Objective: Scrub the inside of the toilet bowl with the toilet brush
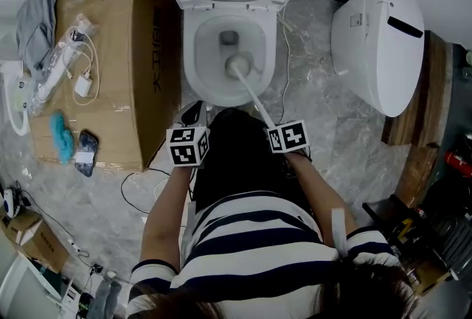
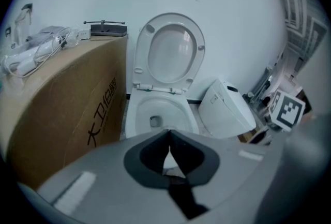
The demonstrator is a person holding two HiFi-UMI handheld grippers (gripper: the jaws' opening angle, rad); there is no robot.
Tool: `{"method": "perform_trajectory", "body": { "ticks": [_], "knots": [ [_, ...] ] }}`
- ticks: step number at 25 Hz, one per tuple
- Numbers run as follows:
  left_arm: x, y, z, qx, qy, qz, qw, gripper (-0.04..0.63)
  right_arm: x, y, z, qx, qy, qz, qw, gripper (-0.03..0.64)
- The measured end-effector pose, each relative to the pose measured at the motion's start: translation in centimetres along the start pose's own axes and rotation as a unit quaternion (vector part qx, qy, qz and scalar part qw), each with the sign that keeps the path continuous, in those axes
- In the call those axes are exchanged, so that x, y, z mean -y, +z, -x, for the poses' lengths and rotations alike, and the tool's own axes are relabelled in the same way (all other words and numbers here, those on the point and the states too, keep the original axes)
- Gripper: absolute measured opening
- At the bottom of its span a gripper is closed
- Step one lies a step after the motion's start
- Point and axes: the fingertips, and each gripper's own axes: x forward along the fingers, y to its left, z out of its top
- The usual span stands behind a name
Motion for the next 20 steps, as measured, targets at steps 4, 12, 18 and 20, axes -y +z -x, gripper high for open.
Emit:
{"method": "perform_trajectory", "body": {
  "ticks": [4,12,18,20],
  "knots": [
    [-0.2,-0.4,0.1,-0.001,0.004,0.003,1.0000,0.000,-1.0,0.0,-0.3,-0.006,0.020,-0.002,1.000,0.083],
    [-1.0,-0.9,0.7,-0.003,0.014,0.010,0.9998,0.000,-3.3,0.6,-0.6,-0.005,0.059,-0.006,0.998,0.083],
    [-1.3,-1.0,1.0,-0.002,0.018,0.011,0.9998,0.000,-4.9,2.3,-0.7,0.007,0.083,-0.011,0.996,0.083],
    [-1.3,-1.0,1.1,-0.001,0.019,0.011,0.9998,0.000,-5.2,2.9,-1.0,0.011,0.084,-0.008,0.996,0.083]
  ]
}}
